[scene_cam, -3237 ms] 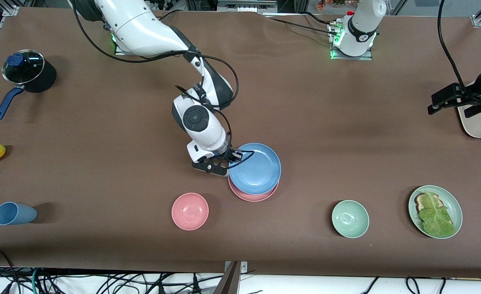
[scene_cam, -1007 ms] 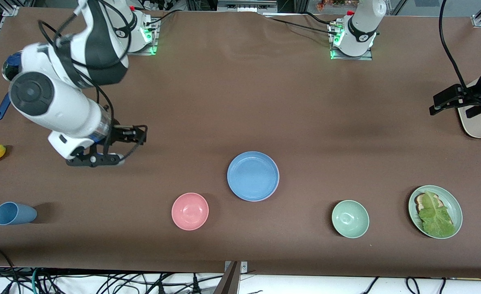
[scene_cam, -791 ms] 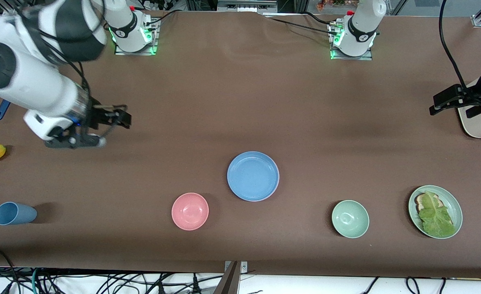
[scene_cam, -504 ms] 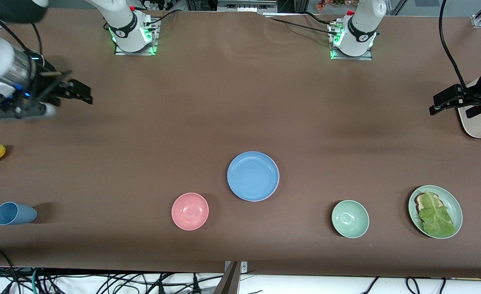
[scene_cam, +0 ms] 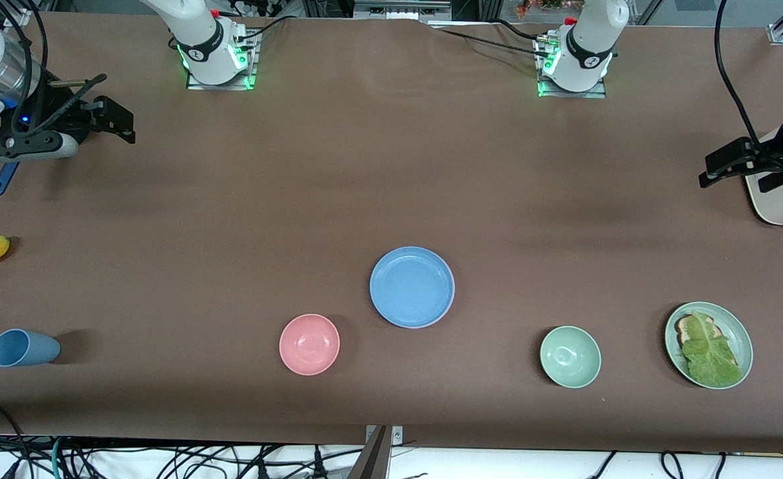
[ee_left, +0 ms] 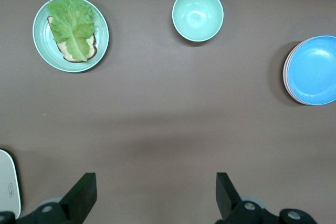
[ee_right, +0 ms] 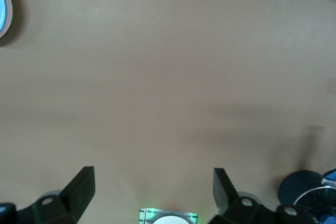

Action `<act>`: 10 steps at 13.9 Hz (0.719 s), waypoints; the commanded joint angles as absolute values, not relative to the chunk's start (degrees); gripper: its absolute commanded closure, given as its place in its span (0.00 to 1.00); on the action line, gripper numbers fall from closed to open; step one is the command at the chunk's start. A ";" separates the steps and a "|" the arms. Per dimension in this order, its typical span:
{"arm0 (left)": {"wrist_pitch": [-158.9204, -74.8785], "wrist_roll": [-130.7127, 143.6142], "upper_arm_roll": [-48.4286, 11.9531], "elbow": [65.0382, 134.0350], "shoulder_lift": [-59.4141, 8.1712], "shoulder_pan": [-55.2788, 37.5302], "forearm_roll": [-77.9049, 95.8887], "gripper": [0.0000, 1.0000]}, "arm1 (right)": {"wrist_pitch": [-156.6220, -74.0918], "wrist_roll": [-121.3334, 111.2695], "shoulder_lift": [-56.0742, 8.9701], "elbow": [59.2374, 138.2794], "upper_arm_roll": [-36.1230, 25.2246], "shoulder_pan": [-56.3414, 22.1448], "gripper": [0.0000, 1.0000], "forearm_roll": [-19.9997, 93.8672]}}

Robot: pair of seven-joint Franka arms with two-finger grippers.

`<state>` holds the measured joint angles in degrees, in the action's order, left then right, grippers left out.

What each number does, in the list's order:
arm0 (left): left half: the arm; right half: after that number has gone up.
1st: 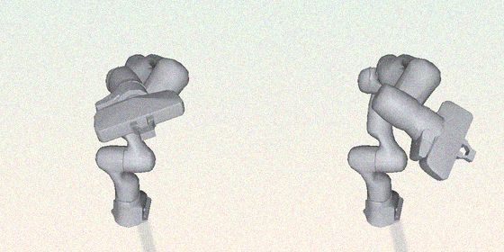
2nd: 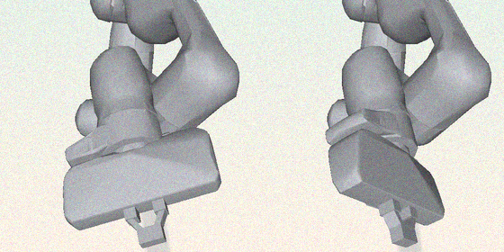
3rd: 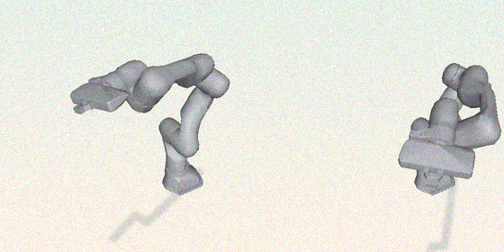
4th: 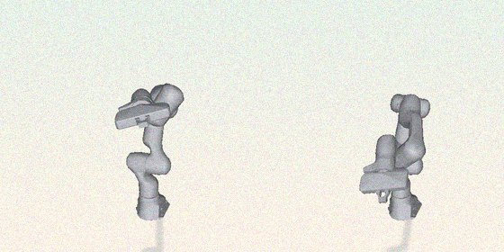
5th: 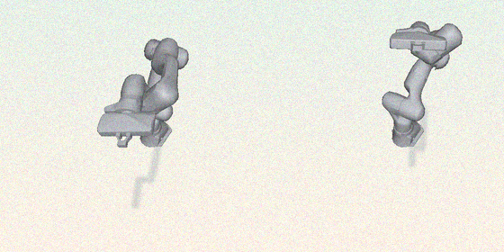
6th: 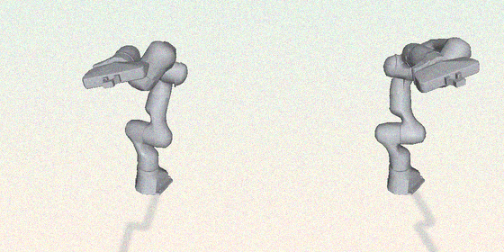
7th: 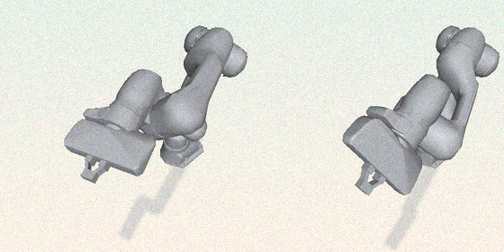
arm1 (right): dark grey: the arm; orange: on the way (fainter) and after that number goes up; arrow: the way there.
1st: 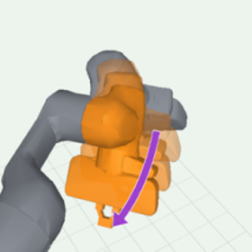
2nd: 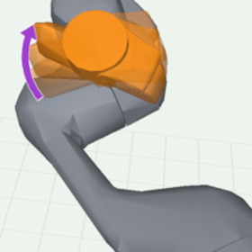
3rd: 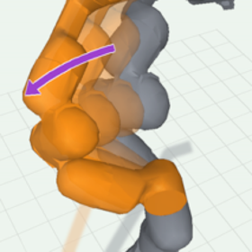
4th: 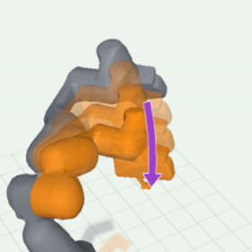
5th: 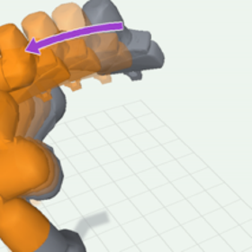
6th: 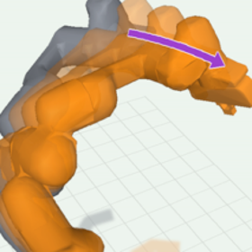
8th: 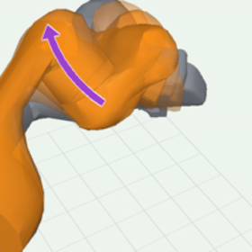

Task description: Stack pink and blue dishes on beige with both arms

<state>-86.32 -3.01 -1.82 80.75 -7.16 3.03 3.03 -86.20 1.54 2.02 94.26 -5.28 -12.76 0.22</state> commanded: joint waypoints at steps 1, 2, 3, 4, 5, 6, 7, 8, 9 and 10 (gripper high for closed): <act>-85.96 -3.96 -2.02 80.77 -6.86 3.16 2.29 0.00 | -84.73 1.49 2.73 93.61 -4.39 -11.51 0.00 -0.18; -85.96 -3.96 -1.93 80.77 -6.94 3.16 2.29 0.00 | -84.73 1.67 2.46 92.99 -4.66 -11.51 0.00 -0.09; -85.96 -3.96 -1.93 80.77 -6.94 3.16 2.29 0.00 | -84.73 1.67 1.94 92.21 -4.83 -11.43 0.00 -0.09; -85.96 -3.96 -1.85 80.77 -6.94 3.16 2.29 0.00 | -84.64 1.58 1.59 91.24 -5.01 -11.43 0.00 -0.09; -85.96 -3.96 -1.93 80.77 -6.94 3.16 2.29 0.00 | -84.46 1.58 1.50 90.88 -5.01 -11.43 0.00 -0.09; -85.96 -3.96 -1.85 80.77 -6.94 3.16 2.29 0.00 | -84.55 1.41 1.49 90.79 -5.01 -11.43 0.00 -0.09; -85.96 -3.96 -1.85 80.77 -6.94 3.16 2.29 0.00 | -84.90 1.23 1.49 90.79 -5.10 -11.34 0.00 -0.09; -85.96 -3.96 -1.85 80.77 -6.94 3.16 2.29 0.00 | -84.90 1.23 0.97 90.79 -5.01 -11.34 0.00 -0.09; -85.96 -4.04 -1.85 80.77 -7.03 3.16 2.29 0.00 | -84.99 1.23 0.62 90.70 -5.10 -11.42 0.00 -0.09; -85.96 -3.96 -1.85 80.77 -6.94 3.16 2.29 0.00 | -85.16 1.32 0.53 90.70 -5.01 -11.43 0.00 -0.09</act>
